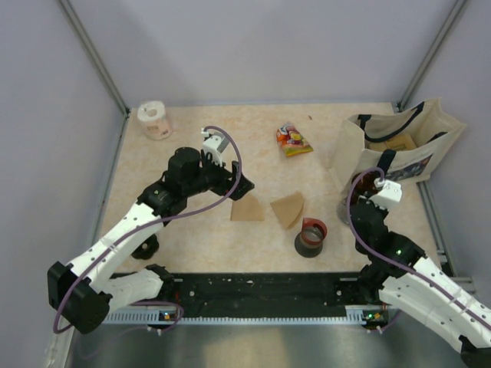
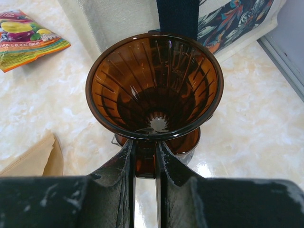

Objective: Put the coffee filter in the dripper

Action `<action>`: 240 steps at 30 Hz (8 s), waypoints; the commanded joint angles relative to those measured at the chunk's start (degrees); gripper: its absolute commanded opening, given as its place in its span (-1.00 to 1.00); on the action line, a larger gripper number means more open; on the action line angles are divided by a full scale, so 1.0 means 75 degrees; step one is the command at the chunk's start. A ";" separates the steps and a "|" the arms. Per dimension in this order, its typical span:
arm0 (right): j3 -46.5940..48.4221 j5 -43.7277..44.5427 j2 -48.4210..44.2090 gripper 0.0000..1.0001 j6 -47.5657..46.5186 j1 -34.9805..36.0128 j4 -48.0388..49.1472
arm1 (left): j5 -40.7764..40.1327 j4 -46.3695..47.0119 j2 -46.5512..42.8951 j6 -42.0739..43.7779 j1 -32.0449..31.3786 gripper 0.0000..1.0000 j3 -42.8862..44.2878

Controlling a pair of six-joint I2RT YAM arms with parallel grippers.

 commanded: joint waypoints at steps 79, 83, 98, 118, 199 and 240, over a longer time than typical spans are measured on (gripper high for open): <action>0.1357 -0.0625 0.0435 -0.49 0.1057 0.0034 -0.1864 | -0.0318 0.0407 0.0133 -0.0172 -0.0001 0.98 -0.0212; 0.1393 -0.0683 0.0423 -0.45 0.0998 0.0034 -0.1876 | -0.0318 0.0395 0.0145 -0.0160 -0.0013 0.98 -0.0177; 0.1545 -0.0297 0.0271 -0.61 0.1361 0.0034 -0.2063 | -0.0201 0.0419 0.0285 -0.0207 -0.0013 0.98 -0.0154; 0.1592 -0.0483 0.0564 -0.62 0.1244 0.0034 -0.1935 | -0.0236 0.0372 0.0321 -0.0137 -0.0001 0.98 -0.0165; 0.3749 -0.6273 0.6985 0.96 0.1045 -0.0892 0.0233 | -0.2321 -0.0026 -0.0722 -0.2328 0.0338 0.98 -0.2731; 0.2776 -0.6203 0.8286 -0.86 0.1573 -0.1220 0.1604 | -0.2099 0.0020 -0.0699 -0.2340 0.0339 0.98 -0.2802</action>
